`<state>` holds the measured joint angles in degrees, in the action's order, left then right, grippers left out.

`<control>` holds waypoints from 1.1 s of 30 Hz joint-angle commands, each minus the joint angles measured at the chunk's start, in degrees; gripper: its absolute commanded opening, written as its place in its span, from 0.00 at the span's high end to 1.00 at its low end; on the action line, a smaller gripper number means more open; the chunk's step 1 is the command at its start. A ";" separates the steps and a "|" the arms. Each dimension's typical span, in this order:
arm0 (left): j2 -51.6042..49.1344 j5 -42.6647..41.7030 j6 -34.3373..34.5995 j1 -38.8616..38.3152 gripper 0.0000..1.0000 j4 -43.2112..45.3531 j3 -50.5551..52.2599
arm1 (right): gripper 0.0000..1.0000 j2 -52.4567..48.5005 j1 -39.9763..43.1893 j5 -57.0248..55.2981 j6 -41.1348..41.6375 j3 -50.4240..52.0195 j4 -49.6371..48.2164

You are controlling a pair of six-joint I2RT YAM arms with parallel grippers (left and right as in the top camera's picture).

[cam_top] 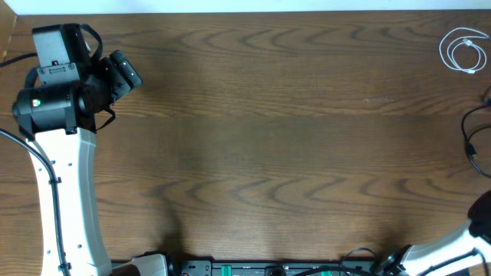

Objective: Untangle cables
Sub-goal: 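Carry the black cable with the right gripper to the top-right corner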

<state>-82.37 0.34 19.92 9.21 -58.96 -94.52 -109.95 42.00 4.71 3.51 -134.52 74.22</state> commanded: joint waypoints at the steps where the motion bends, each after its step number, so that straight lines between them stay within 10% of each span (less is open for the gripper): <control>1: -0.37 0.13 0.59 0.20 0.04 -0.15 -0.31 | 0.78 -7.08 1.09 -0.72 -1.05 -0.35 0.09; 4: -0.37 0.13 0.57 0.20 0.04 -0.13 -0.31 | 0.19 -11.39 1.53 -1.20 -1.03 -0.35 0.15; 7: -0.37 0.13 0.59 0.20 0.04 -0.13 -0.31 | 0.01 -14.43 1.51 -1.16 -1.03 -0.35 0.92; 23: -0.37 0.15 0.55 0.20 0.04 -0.17 -0.31 | 0.01 -8.87 -4.68 21.59 -10.08 -0.39 8.98; 33: -0.37 0.15 0.55 0.20 0.04 -0.17 -0.31 | 0.01 2.45 -21.68 16.55 -12.57 -0.39 12.24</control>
<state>-82.37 0.34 19.92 9.21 -58.94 -94.52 -111.68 24.29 23.11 -7.38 -134.28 86.00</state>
